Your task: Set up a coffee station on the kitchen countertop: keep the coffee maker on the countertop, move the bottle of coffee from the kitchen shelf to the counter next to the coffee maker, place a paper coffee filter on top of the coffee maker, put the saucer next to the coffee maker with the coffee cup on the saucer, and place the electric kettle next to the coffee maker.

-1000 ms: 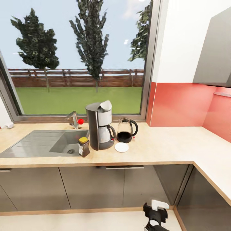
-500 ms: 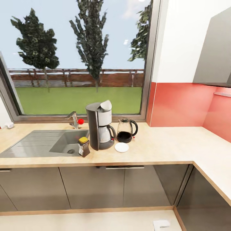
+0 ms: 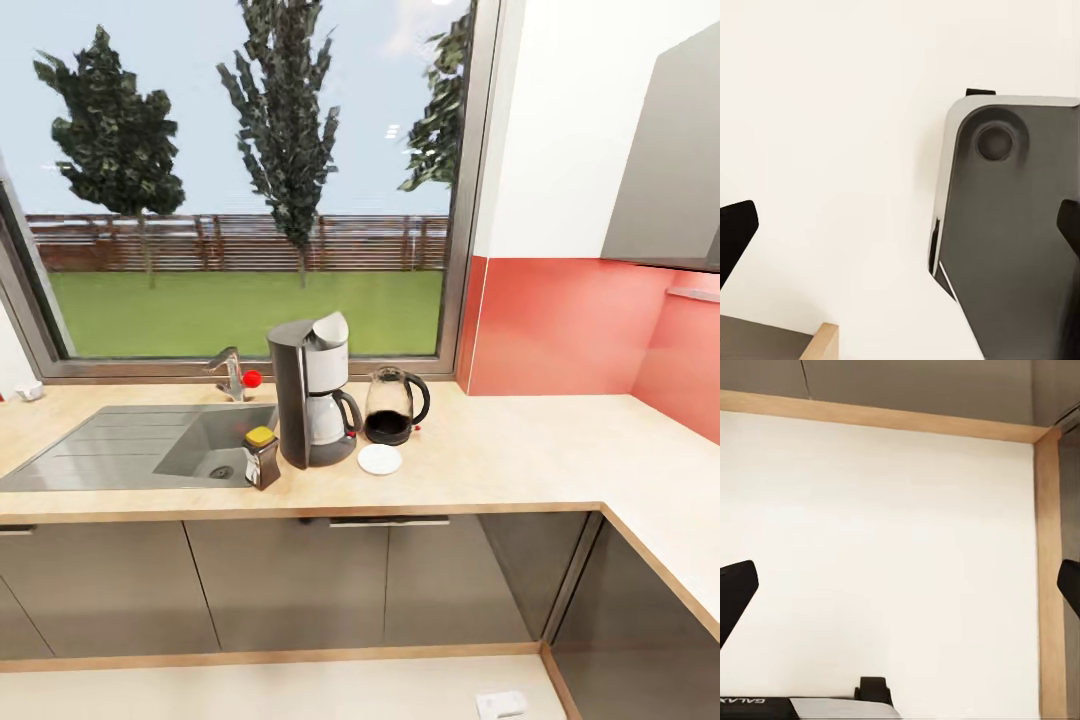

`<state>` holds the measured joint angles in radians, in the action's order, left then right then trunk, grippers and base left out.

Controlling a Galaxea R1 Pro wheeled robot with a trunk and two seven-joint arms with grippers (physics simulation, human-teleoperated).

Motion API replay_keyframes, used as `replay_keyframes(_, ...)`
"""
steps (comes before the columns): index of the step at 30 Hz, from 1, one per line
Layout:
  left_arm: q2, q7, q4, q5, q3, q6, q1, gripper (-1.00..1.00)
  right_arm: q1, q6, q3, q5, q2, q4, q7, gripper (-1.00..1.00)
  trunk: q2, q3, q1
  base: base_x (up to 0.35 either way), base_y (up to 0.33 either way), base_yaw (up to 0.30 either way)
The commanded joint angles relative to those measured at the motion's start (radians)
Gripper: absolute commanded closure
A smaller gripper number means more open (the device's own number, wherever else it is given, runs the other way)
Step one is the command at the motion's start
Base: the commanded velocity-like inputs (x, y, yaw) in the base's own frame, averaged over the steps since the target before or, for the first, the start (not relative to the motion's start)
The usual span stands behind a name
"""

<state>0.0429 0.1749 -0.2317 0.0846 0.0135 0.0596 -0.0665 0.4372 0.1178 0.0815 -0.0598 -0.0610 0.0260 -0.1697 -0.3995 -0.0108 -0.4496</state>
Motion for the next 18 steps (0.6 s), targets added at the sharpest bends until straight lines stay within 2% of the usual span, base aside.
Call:
replay_keyframes(1, 0.0, 0.0, -0.001, 0.009, 0.002, 0.003, -0.001, -1.0, -0.002, 0.0, 0.007, -0.007, 0.0, -0.001, -0.007, -1.0, 0.0, 0.001, 0.0, 0.0, 0.0, 0.101)
replay_keyframes(7, 0.001, 0.0, -0.001, 0.01, 0.002, 0.003, -0.001, -1.0, -0.018, 0.0, 0.007, -0.007, 0.0, -0.001, -0.008, -1.0, 0.0, 0.006, 0.0, 0.0, 0.086, 0.196)
replay_keyframes(18, 0.0, -0.001, -0.004, 0.015, 0.003, 0.004, -0.001, -1.0, -0.032, 0.0, 0.007, -0.008, -0.001, -0.001, -0.006, -1.0, 0.0, 0.016, 0.0, -0.046, 0.285, 0.223)
